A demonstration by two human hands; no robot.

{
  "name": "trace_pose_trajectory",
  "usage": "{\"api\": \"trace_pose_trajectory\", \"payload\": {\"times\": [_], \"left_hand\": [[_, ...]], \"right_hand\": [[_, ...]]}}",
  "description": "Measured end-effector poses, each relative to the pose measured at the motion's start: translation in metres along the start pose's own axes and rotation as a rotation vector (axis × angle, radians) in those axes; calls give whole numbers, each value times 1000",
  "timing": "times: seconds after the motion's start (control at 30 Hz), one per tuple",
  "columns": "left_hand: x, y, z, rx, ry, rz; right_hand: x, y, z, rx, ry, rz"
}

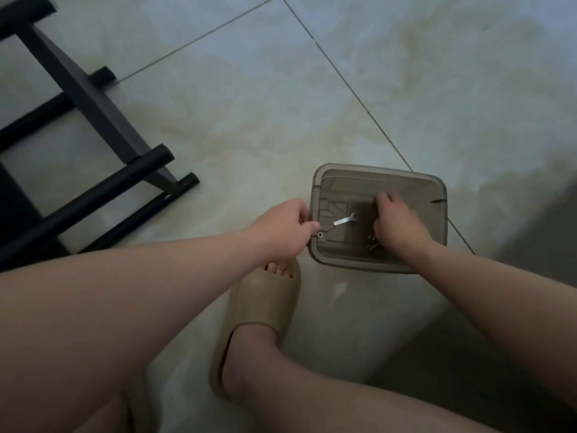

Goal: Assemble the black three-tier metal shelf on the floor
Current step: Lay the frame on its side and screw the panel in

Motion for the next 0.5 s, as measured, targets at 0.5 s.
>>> {"api": "trace_pose_trajectory", "payload": {"times": [0.5], "left_hand": [[0, 9, 16, -46, 12, 5]], "right_hand": [[20, -4, 26, 9, 86, 32]]}}
Point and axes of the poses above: each hand's wrist, its own y-axis away from the middle knuckle, its own z-axis out of the back of the hand, x = y × z, the point moved 8 cm from there along -y, towards the middle knuckle, and after that the axes turned 4 degrees about -z, right-handed, at the moved point
